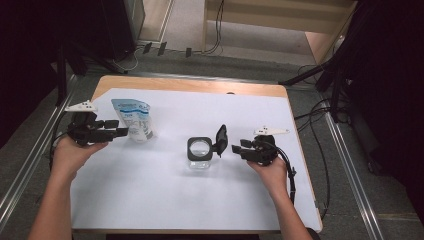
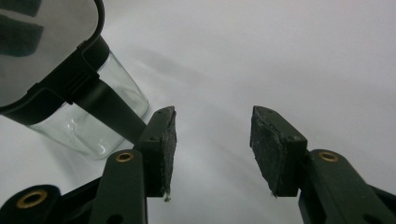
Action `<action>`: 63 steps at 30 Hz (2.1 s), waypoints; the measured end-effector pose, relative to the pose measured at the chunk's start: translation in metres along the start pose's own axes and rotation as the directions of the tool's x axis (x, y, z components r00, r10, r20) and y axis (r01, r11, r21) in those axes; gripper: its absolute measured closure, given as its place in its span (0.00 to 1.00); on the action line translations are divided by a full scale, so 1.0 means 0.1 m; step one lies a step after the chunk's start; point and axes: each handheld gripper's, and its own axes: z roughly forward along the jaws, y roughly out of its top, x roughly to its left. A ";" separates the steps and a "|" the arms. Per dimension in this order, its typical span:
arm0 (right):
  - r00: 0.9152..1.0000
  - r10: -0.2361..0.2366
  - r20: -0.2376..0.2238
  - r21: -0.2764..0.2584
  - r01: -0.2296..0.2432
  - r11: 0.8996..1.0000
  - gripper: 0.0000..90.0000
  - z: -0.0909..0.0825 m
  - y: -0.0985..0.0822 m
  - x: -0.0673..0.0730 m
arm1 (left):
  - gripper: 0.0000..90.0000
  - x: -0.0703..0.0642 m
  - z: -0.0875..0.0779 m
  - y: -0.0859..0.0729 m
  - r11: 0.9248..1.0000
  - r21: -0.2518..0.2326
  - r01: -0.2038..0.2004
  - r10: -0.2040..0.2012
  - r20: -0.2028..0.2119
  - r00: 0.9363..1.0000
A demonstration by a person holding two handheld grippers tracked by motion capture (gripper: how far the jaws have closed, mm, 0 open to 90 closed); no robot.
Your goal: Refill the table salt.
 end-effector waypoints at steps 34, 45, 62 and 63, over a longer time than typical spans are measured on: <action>0.999 0.027 0.044 -0.022 -0.026 0.999 0.56 -0.25 -0.33 0.01 | 0.81 0.08 0.26 0.32 0.996 -0.053 -0.073 0.079 0.113 0.991; 0.999 0.040 0.025 -0.043 -0.039 0.998 0.55 -0.29 -0.28 0.05 | 1.00 -0.02 0.28 0.34 0.996 -0.041 -0.074 0.078 0.107 0.991; 0.996 -0.073 -0.059 -0.051 0.070 0.996 0.58 -0.46 -0.13 0.53 | 1.00 -0.30 0.02 0.48 0.995 -0.076 -0.065 0.077 0.158 0.985; 0.995 -0.078 -0.068 -0.046 0.075 0.996 0.59 -0.46 -0.14 0.58 | 1.00 -0.31 0.01 0.48 0.995 -0.080 -0.067 0.079 0.157 0.984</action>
